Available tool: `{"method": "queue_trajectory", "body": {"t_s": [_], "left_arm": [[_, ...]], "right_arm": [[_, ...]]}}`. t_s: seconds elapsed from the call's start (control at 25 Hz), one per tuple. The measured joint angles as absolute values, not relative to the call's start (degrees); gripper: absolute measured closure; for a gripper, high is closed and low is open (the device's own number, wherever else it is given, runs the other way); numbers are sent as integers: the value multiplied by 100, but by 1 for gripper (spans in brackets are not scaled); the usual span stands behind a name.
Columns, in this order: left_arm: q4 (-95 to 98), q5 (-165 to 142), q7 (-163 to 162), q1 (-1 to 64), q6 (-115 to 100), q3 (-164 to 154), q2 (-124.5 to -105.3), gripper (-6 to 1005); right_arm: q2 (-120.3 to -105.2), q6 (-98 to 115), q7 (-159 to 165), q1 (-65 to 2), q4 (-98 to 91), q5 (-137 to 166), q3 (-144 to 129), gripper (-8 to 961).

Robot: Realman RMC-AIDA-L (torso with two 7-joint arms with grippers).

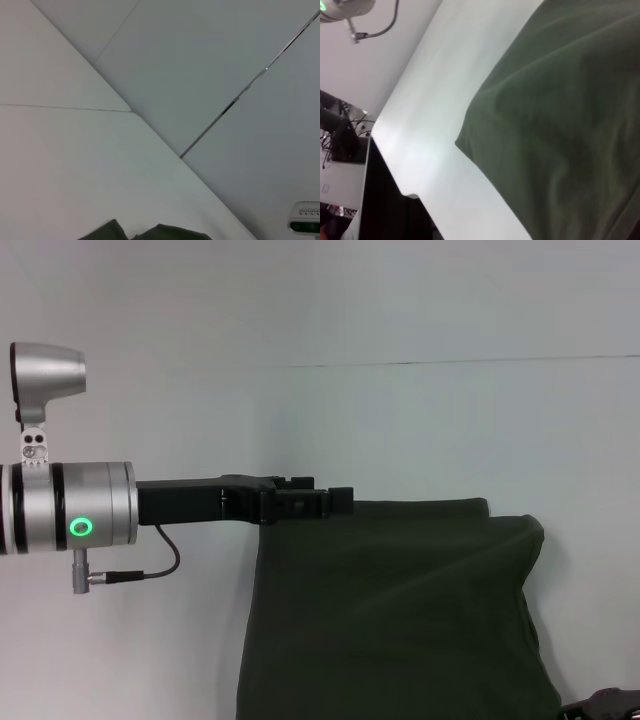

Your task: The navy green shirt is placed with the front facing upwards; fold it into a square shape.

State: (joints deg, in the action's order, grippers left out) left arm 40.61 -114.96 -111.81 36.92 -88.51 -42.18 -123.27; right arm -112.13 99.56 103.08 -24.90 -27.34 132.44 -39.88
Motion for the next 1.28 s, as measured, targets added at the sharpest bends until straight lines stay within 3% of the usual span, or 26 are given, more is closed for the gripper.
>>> {"method": "queue_trajectory", "body": {"t_s": [0.28,0.48,0.6,0.72,0.84,1.04,1.28], "left_arm": [[4013,-11496,-11214,3739,-8763,-4218,-12331,149],[3990,-11496,-11223,3758,-8717,-4218,-12330,150],[3990,-11496,-11282,3770,-8716,-4219,-12318,150],[3990,-11496,-11358,3776,-8740,-4227,-12289,151],[3990,-11552,-11400,3778,-8815,-4301,-12232,151],[3990,-12138,-12026,3837,-8839,-4444,-12090,152],[3982,-13151,-13355,4039,-7782,-4540,-12092,153]], "right_arm": [[-11019,10081,10411,-2483,-2733,13259,-3967,809],[-10824,10093,10434,-2441,-2737,13263,-3736,596],[-10675,10189,10440,-2425,-2771,13263,-3531,346],[-10583,10348,10439,-2333,-3032,13250,-3130,251],[-10584,10585,10373,-2239,-3406,13217,-2523,157],[-10702,10761,10173,-2197,-3740,13202,-1862,163],[-10834,10792,9979,-2234,-3739,13198,-1606,162]]}}
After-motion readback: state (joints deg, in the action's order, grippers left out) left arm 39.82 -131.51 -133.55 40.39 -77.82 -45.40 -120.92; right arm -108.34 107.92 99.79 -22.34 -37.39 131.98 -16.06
